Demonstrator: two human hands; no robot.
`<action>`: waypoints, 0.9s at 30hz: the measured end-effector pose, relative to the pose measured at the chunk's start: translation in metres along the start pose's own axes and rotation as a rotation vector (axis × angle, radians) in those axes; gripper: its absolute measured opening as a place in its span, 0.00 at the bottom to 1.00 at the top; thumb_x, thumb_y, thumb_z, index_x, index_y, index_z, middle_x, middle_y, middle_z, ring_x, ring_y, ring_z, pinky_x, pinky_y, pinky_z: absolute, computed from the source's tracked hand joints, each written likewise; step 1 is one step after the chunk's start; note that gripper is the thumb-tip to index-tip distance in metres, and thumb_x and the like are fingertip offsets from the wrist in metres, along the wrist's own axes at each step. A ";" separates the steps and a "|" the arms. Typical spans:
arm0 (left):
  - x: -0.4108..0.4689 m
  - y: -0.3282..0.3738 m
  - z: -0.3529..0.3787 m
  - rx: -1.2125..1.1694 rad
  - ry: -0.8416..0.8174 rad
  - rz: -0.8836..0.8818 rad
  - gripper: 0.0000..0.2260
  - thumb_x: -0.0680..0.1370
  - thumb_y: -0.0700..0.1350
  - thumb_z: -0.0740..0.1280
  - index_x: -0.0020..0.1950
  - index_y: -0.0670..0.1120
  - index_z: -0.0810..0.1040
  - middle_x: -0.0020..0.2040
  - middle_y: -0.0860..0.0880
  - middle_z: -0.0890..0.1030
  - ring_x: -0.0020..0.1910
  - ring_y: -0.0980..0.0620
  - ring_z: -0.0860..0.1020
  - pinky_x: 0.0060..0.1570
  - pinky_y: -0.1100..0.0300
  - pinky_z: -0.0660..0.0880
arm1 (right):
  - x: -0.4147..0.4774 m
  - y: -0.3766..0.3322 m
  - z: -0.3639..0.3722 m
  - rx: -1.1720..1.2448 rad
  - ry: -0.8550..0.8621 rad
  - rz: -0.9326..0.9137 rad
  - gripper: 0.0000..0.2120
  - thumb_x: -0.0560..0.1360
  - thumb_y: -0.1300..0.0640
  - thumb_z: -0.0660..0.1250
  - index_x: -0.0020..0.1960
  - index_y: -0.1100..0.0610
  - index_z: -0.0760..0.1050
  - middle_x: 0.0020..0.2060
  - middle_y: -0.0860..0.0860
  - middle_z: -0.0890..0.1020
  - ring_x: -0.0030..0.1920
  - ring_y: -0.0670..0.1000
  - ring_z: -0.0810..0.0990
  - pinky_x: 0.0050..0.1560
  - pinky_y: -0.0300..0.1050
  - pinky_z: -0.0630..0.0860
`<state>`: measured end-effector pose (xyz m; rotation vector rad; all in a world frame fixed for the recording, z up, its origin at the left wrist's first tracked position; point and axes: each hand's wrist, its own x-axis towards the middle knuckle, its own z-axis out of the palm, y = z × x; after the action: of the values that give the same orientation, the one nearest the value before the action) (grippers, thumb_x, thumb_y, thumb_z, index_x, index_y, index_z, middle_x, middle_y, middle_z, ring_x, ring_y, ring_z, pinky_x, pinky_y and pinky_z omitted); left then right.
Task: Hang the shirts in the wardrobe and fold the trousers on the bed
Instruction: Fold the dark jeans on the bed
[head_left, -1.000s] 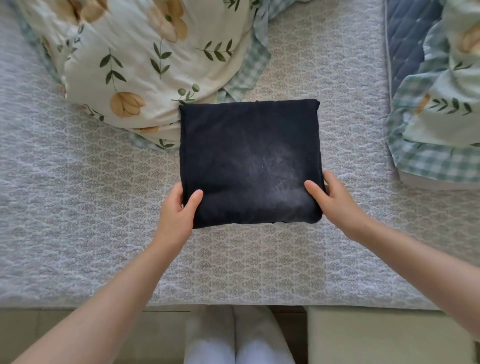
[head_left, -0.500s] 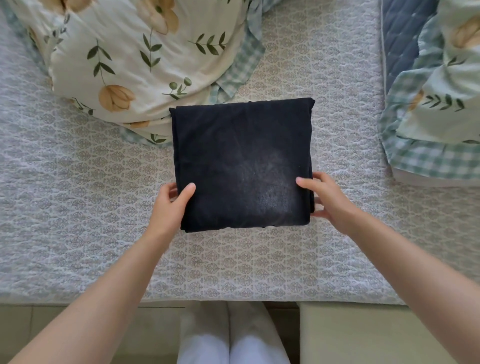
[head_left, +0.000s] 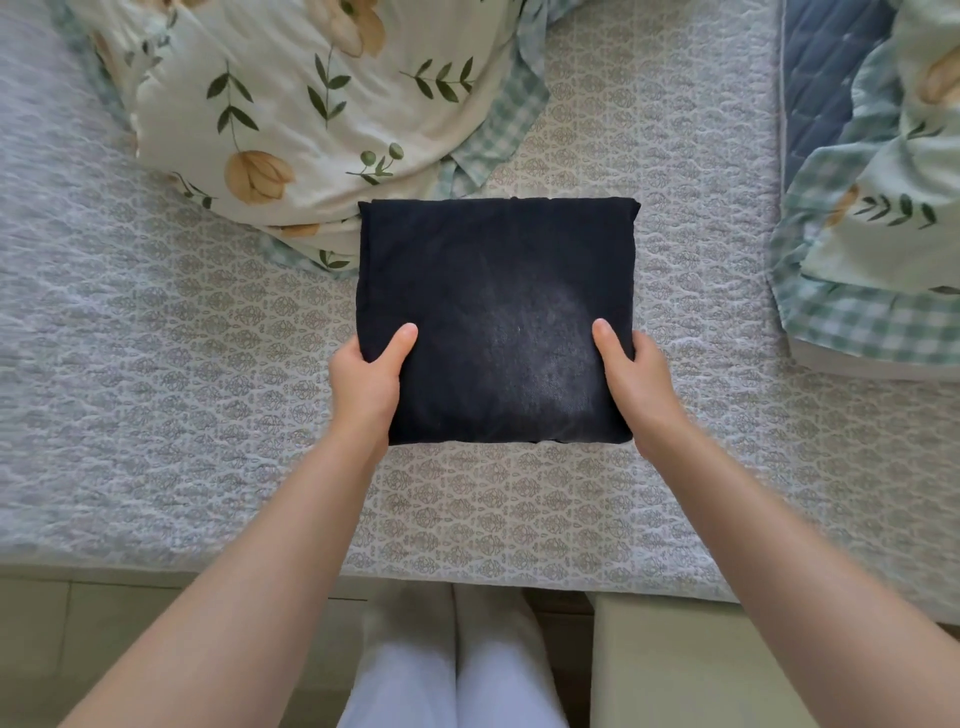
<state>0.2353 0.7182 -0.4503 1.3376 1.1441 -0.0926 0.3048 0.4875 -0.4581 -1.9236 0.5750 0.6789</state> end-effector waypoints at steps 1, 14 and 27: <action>-0.005 -0.001 -0.002 -0.005 0.016 0.021 0.06 0.76 0.49 0.72 0.51 0.50 0.80 0.49 0.54 0.84 0.48 0.56 0.82 0.45 0.61 0.80 | -0.004 0.002 0.000 -0.013 0.030 -0.034 0.21 0.77 0.38 0.60 0.61 0.52 0.73 0.53 0.44 0.79 0.55 0.47 0.78 0.58 0.49 0.75; -0.099 0.000 -0.099 -0.141 0.138 0.033 0.09 0.73 0.49 0.75 0.51 0.49 0.83 0.46 0.56 0.86 0.48 0.58 0.83 0.48 0.62 0.80 | -0.128 -0.026 0.015 -0.097 0.017 -0.217 0.13 0.79 0.44 0.61 0.53 0.52 0.75 0.47 0.45 0.80 0.49 0.45 0.78 0.48 0.42 0.74; -0.208 -0.002 -0.302 -0.375 0.355 0.005 0.09 0.74 0.47 0.74 0.53 0.48 0.83 0.49 0.54 0.86 0.51 0.53 0.83 0.49 0.55 0.81 | -0.296 -0.084 0.128 -0.233 -0.245 -0.340 0.14 0.79 0.43 0.61 0.51 0.53 0.75 0.46 0.48 0.80 0.47 0.48 0.79 0.45 0.42 0.74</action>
<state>-0.0470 0.8433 -0.2529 1.0434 1.3752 0.3607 0.1154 0.6675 -0.2516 -2.0465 0.0126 0.7691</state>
